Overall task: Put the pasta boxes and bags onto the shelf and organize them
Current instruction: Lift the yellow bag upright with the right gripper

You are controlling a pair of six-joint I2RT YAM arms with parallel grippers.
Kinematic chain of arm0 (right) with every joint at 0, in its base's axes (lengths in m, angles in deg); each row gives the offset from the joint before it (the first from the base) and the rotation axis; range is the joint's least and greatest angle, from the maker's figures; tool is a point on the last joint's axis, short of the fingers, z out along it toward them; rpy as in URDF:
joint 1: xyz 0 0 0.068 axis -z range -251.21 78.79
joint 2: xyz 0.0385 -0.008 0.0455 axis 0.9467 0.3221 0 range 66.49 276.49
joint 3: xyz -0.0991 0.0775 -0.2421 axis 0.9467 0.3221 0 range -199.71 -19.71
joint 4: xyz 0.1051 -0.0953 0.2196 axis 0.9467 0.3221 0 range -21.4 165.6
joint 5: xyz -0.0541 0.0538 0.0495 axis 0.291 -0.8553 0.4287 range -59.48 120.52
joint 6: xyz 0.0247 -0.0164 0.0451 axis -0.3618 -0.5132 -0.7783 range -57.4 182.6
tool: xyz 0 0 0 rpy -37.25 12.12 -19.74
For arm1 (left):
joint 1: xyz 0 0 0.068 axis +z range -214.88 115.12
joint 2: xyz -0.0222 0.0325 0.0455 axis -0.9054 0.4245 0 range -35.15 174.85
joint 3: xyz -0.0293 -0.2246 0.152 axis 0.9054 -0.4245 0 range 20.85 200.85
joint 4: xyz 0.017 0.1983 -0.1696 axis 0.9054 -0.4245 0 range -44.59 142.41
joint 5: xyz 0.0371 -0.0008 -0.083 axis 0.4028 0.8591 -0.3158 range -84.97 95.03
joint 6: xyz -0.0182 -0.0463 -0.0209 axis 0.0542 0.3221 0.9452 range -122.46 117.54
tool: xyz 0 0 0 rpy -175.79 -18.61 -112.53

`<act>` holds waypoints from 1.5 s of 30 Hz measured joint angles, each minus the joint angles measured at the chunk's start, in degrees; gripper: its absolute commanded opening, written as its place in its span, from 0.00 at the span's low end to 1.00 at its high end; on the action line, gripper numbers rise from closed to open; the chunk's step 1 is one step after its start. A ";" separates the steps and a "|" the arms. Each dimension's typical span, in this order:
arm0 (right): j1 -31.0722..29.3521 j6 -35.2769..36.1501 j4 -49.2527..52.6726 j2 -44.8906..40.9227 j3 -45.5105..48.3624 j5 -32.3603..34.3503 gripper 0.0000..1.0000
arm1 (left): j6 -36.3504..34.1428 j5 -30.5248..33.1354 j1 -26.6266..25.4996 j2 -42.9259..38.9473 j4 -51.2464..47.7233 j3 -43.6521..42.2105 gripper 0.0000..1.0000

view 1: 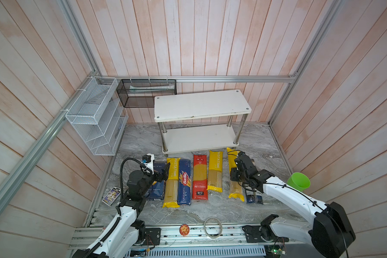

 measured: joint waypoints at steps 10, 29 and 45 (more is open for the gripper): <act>0.07 1.46 4.00 -2.25 -5.27 -1.09 0.02 | 0.15 0.42 0.00 -0.42 -0.52 -0.02 1.00; 3.80 4.35 7.21 -2.56 -11.56 -6.60 0.00 | 0.22 1.38 0.00 -0.68 -1.57 -0.02 1.00; 9.84 6.56 11.28 -3.80 -19.21 -8.46 0.00 | 0.22 1.42 0.00 -0.17 -1.64 -0.02 1.00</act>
